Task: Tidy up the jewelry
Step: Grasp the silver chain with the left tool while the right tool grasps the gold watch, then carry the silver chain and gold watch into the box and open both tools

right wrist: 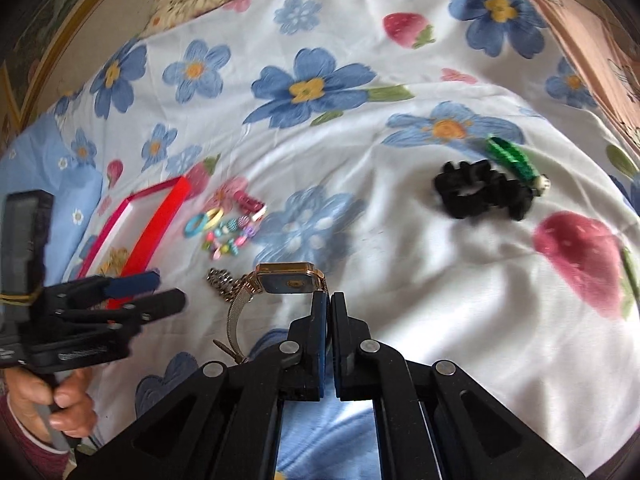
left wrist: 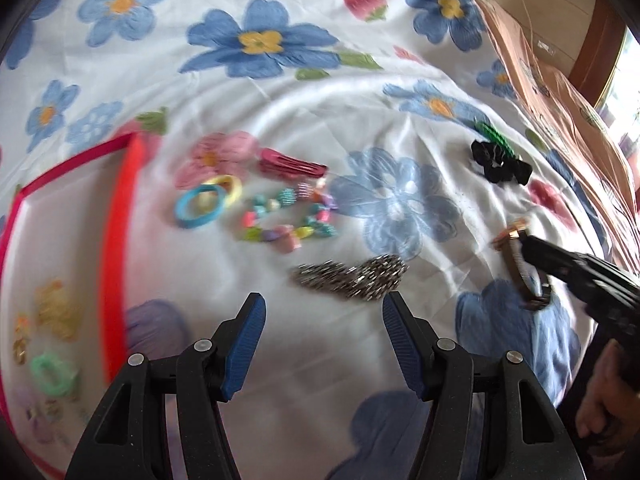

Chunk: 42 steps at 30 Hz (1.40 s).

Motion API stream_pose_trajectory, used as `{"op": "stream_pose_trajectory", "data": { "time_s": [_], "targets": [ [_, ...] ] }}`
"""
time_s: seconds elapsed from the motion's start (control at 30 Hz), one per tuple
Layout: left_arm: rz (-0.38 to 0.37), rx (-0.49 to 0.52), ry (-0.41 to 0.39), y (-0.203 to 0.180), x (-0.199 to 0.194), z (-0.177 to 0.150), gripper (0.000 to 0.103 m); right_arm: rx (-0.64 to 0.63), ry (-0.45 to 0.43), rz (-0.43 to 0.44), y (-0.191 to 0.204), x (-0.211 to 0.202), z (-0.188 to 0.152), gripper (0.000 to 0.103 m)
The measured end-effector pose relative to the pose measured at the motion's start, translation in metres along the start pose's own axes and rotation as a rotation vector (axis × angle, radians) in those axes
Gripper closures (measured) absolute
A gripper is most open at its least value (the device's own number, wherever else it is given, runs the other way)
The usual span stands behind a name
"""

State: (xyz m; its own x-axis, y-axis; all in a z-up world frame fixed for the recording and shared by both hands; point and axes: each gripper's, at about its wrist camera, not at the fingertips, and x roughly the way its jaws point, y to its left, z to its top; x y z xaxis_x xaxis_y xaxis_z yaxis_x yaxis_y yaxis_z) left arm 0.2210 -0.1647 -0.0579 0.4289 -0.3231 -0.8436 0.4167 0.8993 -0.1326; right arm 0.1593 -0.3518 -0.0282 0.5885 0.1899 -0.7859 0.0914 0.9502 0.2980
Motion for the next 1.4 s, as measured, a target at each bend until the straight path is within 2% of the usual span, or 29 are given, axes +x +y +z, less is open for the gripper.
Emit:
{"op": "stream_pose_trajectory", "data": {
  "time_s": [0.1,0.2,0.27,0.33,0.43,0.83,1.4],
  "targets": [
    [-0.016,0.001,0.024,-0.008,0.024,0.008,0.041,0.023,-0.012,0.003,-0.010,-0.006,0.002,0.101],
    [0.020,0.038,0.005,-0.020,0.038,0.011,0.044,0.039,-0.022,0.004,-0.016,-0.008,0.003,0.101],
    [0.031,0.058,-0.007,-0.024,0.042,0.012,0.067,0.053,-0.029,0.007,-0.019,-0.009,0.003,0.101],
    [0.024,0.066,-0.016,-0.025,0.042,0.012,0.078,0.059,-0.028,0.013,-0.020,-0.009,0.003,0.101],
    [0.018,0.067,-0.022,-0.022,0.038,0.011,0.083,0.064,-0.024,0.026,-0.018,-0.007,0.003,0.101],
    [-0.041,-0.033,-0.132,0.015,-0.049,-0.017,0.083,0.015,-0.020,0.105,0.022,-0.002,0.006,0.101],
    [0.031,-0.194,-0.228,0.094,-0.132,-0.063,0.083,-0.125,0.008,0.234,0.117,0.020,0.018,0.101]
  ]
}}
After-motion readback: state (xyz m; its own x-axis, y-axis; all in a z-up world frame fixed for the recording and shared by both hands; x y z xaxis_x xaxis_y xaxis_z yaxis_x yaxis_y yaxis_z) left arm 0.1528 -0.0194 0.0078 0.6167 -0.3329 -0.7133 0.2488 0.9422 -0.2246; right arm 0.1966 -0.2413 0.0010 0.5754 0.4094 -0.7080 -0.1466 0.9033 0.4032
